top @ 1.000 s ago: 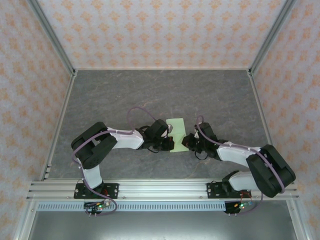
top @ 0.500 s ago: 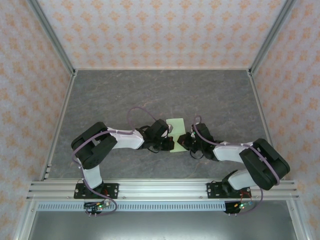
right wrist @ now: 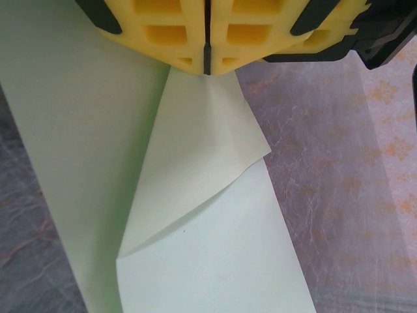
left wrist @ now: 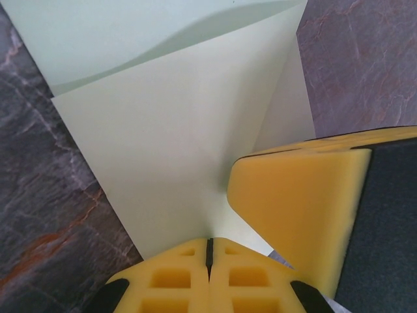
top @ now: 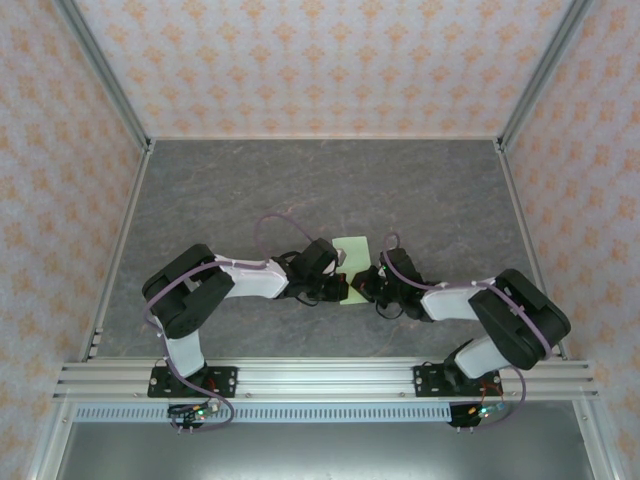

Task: Fold a paper plane with a square sheet of paper (fold left side to right side)
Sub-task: Fold the triangle a second time at the center of the table.

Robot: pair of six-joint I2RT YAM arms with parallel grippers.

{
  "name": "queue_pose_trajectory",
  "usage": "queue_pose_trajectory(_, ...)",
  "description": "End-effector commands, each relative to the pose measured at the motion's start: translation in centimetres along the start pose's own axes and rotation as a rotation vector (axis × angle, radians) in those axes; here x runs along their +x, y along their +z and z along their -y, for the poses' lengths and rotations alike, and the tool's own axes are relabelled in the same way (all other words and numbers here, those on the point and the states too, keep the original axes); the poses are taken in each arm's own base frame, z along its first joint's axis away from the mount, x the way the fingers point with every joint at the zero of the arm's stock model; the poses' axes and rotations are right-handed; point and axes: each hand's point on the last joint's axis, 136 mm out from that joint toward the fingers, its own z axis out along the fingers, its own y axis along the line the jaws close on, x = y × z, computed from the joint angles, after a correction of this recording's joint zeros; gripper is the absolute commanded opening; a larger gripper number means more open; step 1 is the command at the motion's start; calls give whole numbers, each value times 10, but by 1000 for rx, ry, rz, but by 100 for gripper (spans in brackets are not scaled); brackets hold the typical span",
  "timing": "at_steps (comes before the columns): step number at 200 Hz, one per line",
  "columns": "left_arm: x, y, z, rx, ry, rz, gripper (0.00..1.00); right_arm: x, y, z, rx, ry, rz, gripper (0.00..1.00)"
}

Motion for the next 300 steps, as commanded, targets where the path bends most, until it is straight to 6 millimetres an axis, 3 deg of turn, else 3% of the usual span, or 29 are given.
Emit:
queue_pose_trajectory(1, 41, 6, -41, -162, -36, -123, 5, -3, 6, -13, -28, 11, 17, 10)
queue_pose_trajectory(46, 43, 8, -45, -177, -38, -128, 5, -3, 9, 12, 57, -4, 32, 10)
queue_pose_trajectory(95, 46, 8, -49, -197, -42, -141, 4, -11, 2, 39, 195, -132, 79, 10)
queue_pose_trajectory(157, 49, 8, -54, -212, -45, -152, 4, -38, -14, 36, 219, -199, 129, 10)
queue_pose_trajectory(195, 49, 8, -53, -208, -43, -152, 4, -56, -14, 46, 233, -180, 123, 10)
queue_pose_trajectory(217, 48, 7, -52, -206, -41, -149, 4, -63, -16, 39, 215, -182, 132, 10)
queue_pose_trajectory(231, 46, 6, -46, -182, -38, -137, 4, -67, -23, 34, 219, -195, 157, 10)
queue_pose_trajectory(257, 28, -7, -16, -86, -4, -78, 10, -69, -38, 26, 221, -224, 180, 11)
queue_pose_trajectory(285, 2, -40, 21, -15, 68, 2, 16, -66, -49, 18, 184, -233, 197, 16)
queue_pose_trajectory(300, -11, -60, 34, 11, 87, 49, 27, -63, -52, 8, 123, -227, 201, 24)
